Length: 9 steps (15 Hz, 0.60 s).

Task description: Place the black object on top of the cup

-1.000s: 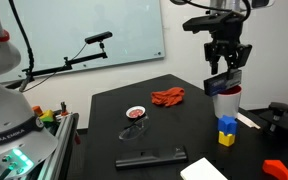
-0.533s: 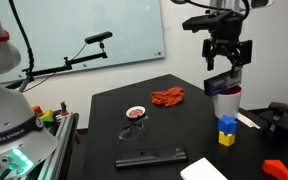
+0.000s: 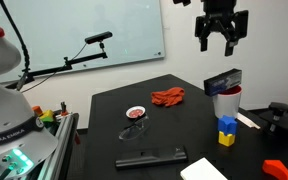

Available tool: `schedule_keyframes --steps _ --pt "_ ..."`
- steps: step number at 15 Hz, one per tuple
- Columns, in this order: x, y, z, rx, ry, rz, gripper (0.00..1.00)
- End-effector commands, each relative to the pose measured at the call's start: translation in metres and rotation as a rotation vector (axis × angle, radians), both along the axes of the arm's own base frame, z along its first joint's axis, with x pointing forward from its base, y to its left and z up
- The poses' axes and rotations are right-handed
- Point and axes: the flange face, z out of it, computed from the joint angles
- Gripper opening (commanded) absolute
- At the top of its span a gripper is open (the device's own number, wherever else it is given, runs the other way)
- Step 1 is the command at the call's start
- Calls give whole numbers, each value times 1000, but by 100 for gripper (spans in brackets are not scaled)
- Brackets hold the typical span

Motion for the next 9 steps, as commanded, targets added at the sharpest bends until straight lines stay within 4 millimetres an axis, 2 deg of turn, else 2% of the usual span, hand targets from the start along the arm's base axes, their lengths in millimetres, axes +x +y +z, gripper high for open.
schedule_keyframes --steps 1,4,9 --pt "-35 5 23 46 -6 58 100" --pt "-57 8 24 67 17 86 100" --pt "-90 9 12 92 75 142 100"
